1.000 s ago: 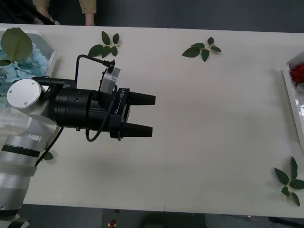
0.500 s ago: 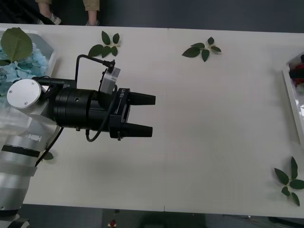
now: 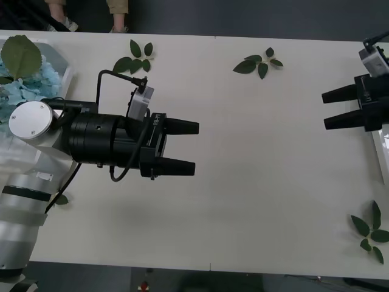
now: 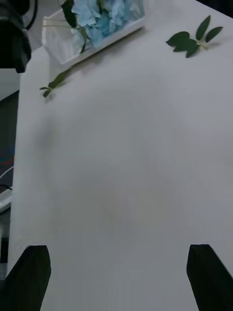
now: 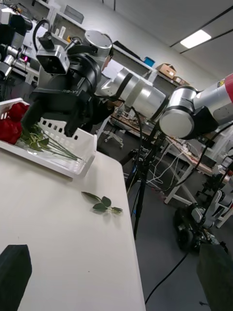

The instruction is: Put the red flowers into the right box and the blue flowers into the left box

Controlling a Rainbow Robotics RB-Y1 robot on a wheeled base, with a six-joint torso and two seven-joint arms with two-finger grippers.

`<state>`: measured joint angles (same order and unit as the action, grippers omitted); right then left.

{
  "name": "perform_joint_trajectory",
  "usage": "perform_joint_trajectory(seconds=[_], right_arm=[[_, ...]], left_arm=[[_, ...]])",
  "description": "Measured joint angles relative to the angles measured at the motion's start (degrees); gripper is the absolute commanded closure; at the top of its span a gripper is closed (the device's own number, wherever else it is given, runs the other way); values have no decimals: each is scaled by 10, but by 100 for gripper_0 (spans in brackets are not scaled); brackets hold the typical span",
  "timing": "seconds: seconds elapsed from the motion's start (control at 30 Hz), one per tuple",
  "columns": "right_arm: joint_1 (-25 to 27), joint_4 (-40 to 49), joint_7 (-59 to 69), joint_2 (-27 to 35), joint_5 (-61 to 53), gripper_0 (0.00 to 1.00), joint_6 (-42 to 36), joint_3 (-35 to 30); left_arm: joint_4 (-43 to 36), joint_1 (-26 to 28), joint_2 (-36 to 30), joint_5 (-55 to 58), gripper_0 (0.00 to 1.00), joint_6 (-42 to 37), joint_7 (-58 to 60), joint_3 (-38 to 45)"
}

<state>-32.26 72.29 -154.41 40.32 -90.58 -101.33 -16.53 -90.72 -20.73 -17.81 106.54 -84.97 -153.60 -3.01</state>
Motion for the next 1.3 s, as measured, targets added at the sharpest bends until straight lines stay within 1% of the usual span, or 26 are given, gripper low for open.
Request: perform_joint_trajectory(seconds=[0.27,0.47,0.67,1.3], right_arm=[[0,2,0,-94,-3,18,-60,-55],[0,2,0,-133,6,18,-71,-48],[0,2,0,-139,22,18,-60,-29],[0,2,0,-139,23,18,-59,-34]], left_arm=[[0,0,0,0,0,0,0,0],[0,0,0,0,0,0,0,0],[0,0,0,0,0,0,0,0],[0,0,0,0,0,0,0,0]])
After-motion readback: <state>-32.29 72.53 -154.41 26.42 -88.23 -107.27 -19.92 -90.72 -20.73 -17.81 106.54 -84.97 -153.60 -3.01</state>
